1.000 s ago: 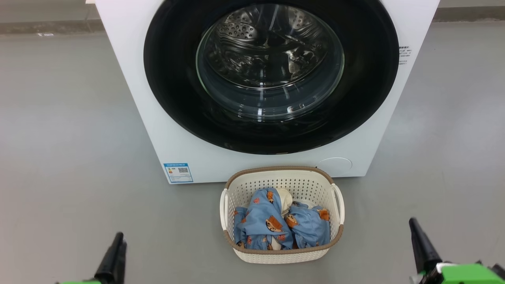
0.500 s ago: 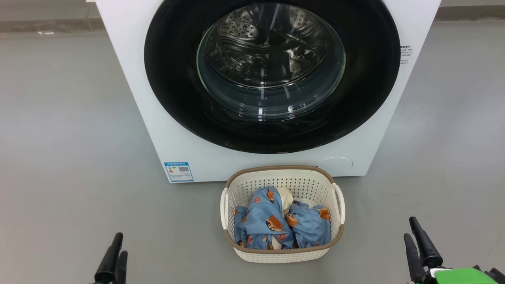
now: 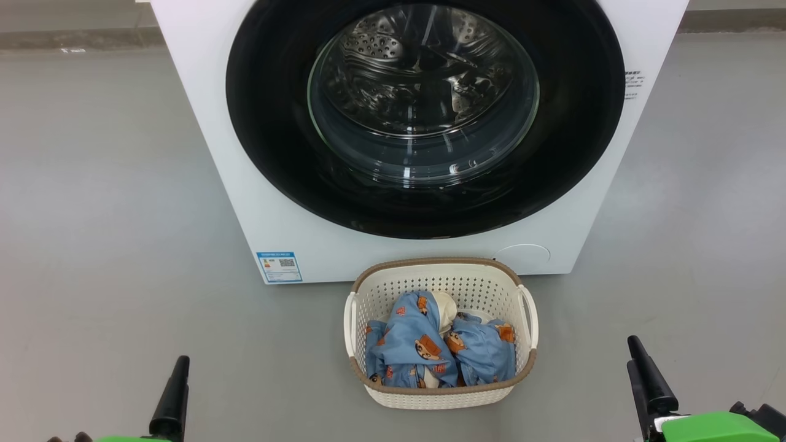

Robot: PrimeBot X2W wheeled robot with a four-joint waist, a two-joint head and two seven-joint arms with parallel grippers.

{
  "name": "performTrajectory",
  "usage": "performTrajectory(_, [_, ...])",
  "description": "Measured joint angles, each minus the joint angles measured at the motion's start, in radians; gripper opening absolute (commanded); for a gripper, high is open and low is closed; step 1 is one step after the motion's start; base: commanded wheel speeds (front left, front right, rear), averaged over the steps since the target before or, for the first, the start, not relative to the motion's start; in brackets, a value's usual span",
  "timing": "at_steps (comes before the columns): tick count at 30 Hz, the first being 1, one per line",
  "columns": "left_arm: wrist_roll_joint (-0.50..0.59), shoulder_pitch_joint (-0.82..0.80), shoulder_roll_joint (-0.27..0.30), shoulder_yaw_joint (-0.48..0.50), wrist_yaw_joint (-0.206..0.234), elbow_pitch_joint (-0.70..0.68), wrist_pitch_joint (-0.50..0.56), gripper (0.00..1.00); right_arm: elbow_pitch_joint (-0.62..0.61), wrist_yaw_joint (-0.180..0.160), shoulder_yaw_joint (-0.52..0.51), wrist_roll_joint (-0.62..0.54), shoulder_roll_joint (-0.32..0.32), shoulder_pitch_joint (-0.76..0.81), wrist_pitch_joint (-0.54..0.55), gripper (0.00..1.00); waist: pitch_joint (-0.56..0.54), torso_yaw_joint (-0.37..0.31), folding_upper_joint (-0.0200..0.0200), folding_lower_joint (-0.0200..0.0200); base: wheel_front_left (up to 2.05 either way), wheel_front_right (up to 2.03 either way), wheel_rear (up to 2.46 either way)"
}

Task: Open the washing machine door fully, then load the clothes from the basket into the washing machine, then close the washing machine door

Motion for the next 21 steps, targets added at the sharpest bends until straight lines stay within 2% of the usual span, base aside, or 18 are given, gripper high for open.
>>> performTrajectory(21, [0.299,0.0,0.01,-0.014,0.0,-0.036,-0.06,1.0,0.003,0.0,0.041,-0.25,-0.034,-0.019,-0.063,1.0,-0.003,0.005,0.0,0.0,0.0,0.0,0.0])
